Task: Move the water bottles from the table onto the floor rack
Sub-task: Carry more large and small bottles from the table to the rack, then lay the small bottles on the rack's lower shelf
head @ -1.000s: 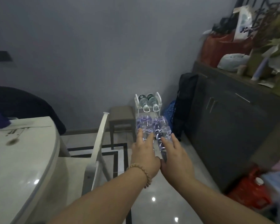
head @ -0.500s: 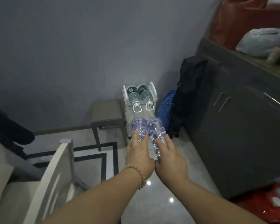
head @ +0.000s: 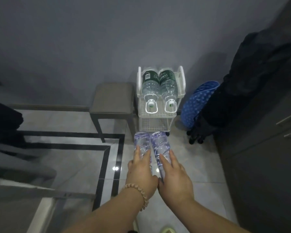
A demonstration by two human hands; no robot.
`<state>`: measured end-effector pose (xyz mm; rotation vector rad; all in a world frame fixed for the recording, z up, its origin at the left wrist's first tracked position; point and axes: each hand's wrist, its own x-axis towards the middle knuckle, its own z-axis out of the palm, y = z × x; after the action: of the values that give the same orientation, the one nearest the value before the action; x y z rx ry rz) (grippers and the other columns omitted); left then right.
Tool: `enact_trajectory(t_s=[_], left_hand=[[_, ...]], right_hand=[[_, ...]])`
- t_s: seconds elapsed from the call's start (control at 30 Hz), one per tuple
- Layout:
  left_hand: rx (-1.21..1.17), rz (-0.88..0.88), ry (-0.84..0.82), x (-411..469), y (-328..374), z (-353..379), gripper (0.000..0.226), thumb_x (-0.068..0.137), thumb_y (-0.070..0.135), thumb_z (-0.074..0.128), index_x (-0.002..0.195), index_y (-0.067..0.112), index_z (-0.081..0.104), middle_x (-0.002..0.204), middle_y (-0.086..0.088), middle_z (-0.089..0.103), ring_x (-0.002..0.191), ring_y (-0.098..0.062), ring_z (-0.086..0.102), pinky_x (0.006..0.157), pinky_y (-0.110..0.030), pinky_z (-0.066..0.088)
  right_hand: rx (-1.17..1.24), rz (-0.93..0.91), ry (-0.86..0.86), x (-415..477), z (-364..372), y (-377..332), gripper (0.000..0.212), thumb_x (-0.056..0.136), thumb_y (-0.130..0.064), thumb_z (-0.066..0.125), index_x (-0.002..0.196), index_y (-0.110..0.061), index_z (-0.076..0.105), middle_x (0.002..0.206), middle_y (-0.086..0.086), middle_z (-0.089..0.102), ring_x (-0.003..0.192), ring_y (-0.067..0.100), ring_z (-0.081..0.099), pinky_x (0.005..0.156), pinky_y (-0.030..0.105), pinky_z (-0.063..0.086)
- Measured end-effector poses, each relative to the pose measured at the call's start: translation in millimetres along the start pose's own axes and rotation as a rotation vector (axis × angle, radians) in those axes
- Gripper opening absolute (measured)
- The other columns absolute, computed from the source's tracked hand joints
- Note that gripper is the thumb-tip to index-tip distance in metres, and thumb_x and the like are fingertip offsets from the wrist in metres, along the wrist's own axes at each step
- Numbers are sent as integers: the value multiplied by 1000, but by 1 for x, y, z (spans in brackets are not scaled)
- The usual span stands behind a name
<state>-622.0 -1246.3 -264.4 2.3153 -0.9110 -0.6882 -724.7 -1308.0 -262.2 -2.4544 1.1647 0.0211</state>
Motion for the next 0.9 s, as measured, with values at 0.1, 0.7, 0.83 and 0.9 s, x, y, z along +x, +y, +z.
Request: enact_trajectory(t_s=[0.1, 0.7, 0.83, 0.9], left_hand=[[13, -29, -16, 39, -12, 10, 85, 76, 16, 68, 144, 38, 21, 153, 20, -11, 132, -19, 21, 100, -25, 31], [-26, 219, 33, 343, -94, 192, 81, 72, 17, 69, 141, 35, 31, 157, 11, -2, 138, -24, 20, 107, -28, 23], [27, 292, 131, 417, -100, 225, 71, 77, 19, 68, 141, 25, 37, 158, 1, 3, 140, -27, 19, 113, -33, 23], [58, 304, 156, 446, -102, 238, 71, 80, 19, 66, 143, 29, 33, 158, 4, -1, 141, -26, 15, 114, -36, 23]], right_hand=[[-15, -10, -31, 38, 18, 6, 72, 87, -38, 56, 146, -38, 15, 158, -8, -3, 130, 16, 31, 92, 28, 44], [22, 92, 184, 318, 196, 139, 69, 83, -30, 65, 140, -35, 27, 157, 0, 10, 129, 26, 36, 92, 38, 45], [-63, 21, 317, 385, 227, 175, 71, 81, -28, 67, 141, -30, 29, 156, 1, 10, 129, 27, 34, 89, 40, 46], [-102, -2, 369, 412, 239, 186, 73, 81, -26, 68, 141, -30, 28, 156, 0, 10, 130, 27, 33, 89, 40, 47]])
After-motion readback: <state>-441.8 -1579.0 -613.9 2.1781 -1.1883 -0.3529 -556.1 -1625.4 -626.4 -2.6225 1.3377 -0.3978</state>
